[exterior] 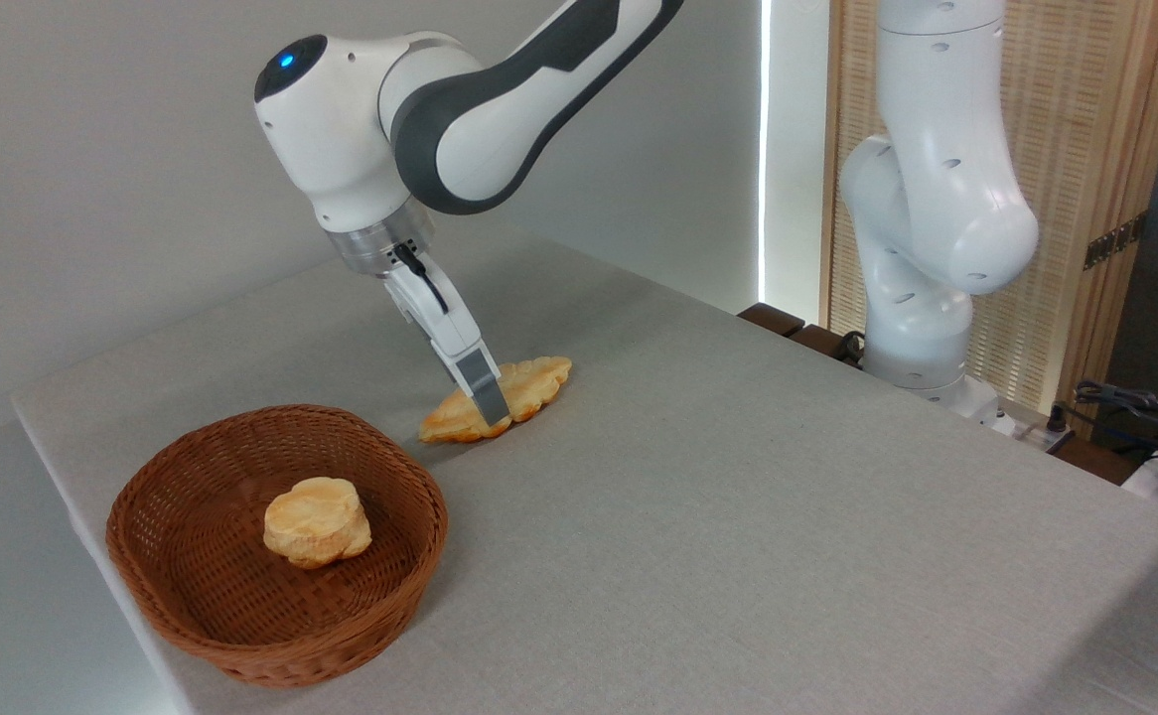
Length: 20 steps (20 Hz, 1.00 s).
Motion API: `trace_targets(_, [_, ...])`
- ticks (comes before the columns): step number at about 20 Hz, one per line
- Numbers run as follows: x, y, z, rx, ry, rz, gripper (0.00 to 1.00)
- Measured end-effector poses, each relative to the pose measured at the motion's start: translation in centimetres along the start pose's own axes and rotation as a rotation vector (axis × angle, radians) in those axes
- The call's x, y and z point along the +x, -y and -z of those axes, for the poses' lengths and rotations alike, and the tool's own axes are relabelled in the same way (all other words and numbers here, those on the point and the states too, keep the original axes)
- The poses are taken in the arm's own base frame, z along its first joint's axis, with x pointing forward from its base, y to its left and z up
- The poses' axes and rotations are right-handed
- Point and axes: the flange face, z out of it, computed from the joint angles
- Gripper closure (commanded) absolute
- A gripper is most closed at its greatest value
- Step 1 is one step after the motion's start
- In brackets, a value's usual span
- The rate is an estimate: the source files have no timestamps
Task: Put bread into the basket
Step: 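Lower the gripper onto the golden loaf and close on it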
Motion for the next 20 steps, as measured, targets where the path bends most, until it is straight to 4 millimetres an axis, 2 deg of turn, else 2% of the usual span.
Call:
trace_targets(4, [0.6, 0.0, -1.2, -0.009, 0.02, -0.004, 0.0])
trace_targets(5, [0.6, 0.1, -1.4, -0.011, 0.022, -0.004, 0.09])
trace_targets(7, [0.7, 0.1, -1.6, -0.012, 0.024, -0.004, 0.49])
trace_targets(8, [0.7, 0.2, -1.6, -0.012, 0.025, -0.004, 0.63])
trace_targets(9, [0.7, 0.2, -1.6, -0.012, 0.025, -0.004, 0.65])
trace_targets(20, [0.7, 0.2, -1.6, -0.012, 0.025, -0.004, 0.63])
